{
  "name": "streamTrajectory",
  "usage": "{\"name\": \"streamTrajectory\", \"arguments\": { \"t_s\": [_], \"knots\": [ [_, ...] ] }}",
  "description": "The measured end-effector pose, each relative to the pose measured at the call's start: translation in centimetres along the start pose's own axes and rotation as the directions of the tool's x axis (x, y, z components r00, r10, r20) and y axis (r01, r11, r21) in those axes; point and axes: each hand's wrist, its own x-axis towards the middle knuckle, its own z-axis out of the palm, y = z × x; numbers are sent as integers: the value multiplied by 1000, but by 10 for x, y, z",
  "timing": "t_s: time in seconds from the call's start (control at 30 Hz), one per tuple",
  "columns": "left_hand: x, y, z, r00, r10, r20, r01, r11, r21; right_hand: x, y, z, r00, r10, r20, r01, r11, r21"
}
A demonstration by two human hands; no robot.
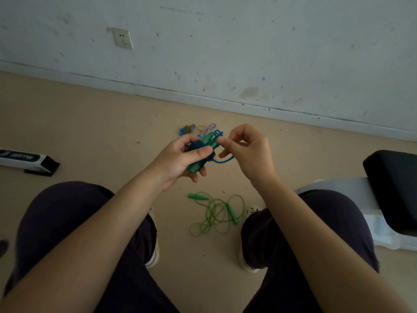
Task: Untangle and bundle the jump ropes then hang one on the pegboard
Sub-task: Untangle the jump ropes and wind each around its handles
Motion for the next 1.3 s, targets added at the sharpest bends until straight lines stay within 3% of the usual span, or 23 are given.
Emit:
{"name": "streamTrajectory", "arguments": {
  "t_s": [0.23,0.5,0.77,0.93,1.07,1.2,1.3],
  "knots": [
    [5,-5,-2,986,5,-168,-1,1000,27,-1,6,5,997,14,81,-4,991,-131],
    [5,-7,-5,999,-18,-31,23,987,157,0,4,3,1000,-2,-1,2,995,-101],
    [3,-8,-4,999,43,-24,-31,924,381,4,11,-2,972,157,175,-122,973,-193],
    [3,-9,-1,998,46,-40,-21,879,476,4,11,-3,991,56,124,-30,979,-203],
    [5,-8,-3,995,24,-101,22,903,430,6,10,-6,985,111,134,-114,993,13],
    [5,-8,-5,998,-57,-31,64,918,392,8,11,-8,991,108,83,-124,967,222],
    [5,-9,-7,995,-95,0,86,902,424,9,11,-10,992,122,39,-128,954,272]
  ]
}}
